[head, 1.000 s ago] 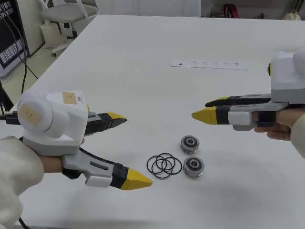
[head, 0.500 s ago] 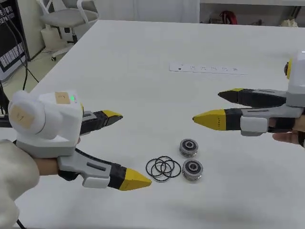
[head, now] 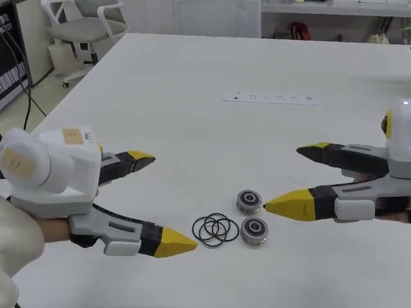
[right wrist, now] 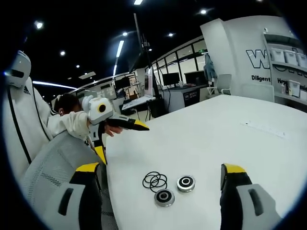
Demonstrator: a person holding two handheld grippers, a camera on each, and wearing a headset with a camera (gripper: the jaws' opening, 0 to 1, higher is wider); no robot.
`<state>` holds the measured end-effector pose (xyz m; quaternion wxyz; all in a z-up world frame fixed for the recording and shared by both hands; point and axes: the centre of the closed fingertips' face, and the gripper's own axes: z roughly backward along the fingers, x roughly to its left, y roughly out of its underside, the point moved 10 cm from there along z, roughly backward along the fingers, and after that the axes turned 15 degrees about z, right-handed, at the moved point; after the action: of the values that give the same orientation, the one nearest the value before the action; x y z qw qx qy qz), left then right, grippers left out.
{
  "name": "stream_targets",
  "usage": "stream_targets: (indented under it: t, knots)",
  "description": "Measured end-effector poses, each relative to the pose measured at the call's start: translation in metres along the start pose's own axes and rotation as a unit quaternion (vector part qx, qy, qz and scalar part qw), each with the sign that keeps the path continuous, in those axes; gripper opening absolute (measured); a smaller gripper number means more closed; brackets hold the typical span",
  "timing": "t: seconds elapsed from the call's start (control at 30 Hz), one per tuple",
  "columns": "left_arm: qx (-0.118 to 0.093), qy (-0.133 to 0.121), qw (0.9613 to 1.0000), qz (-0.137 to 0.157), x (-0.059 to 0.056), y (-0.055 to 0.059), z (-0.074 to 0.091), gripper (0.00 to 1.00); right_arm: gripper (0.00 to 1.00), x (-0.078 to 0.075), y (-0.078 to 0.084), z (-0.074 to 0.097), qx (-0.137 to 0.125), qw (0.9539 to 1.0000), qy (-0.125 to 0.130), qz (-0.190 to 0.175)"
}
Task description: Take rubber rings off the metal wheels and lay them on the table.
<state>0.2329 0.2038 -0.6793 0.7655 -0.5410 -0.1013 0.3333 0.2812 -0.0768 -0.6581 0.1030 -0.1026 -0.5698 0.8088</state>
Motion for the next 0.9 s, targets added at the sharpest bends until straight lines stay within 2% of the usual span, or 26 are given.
stream_targets:
  t: [0.1, 0.23, 0.37, 0.47, 0.57, 0.67, 0.8, 0.9]
  knots:
    - [0.002, 0.002, 1.0000, 0.005, 0.000, 0.003, 0.000, 1.00, 1.00, 0.001, 0.006, 0.005, 0.011, 0.9999, 0.009, 0.003]
    - [0.012, 0.010, 0.9998, 0.014, -0.002, 0.010, -0.002, 1.00, 1.00, 0.002, 0.014, 0.009, 0.018, 0.9998, 0.008, -0.001]
    - [0.020, 0.011, 0.9996, 0.019, -0.001, 0.013, -0.003, 1.00, 1.00, 0.002, 0.027, 0.015, 0.016, 0.9994, 0.011, -0.027]
    - [0.015, 0.009, 0.9994, 0.028, 0.001, 0.017, -0.005, 1.00, 1.00, 0.002, 0.042, 0.020, 0.024, 0.9984, 0.022, -0.047]
    - [0.020, 0.009, 0.9988, 0.044, 0.003, 0.023, -0.006, 1.00, 1.00, 0.006, 0.050, 0.023, 0.039, 0.9977, 0.028, -0.048]
    - [0.021, 0.015, 0.9982, 0.055, 0.002, 0.026, -0.008, 1.00, 1.00, 0.012, 0.057, 0.023, 0.054, 0.9971, 0.022, -0.049]
    - [0.039, 0.019, 0.9981, 0.045, -0.001, 0.030, -0.012, 1.00, 1.00, 0.019, 0.065, 0.019, 0.078, 0.9957, 0.003, -0.050]
    - [0.047, 0.021, 0.9976, 0.046, -0.001, 0.035, -0.013, 1.00, 1.00, 0.022, 0.065, 0.017, 0.091, 0.9951, -0.007, -0.038]
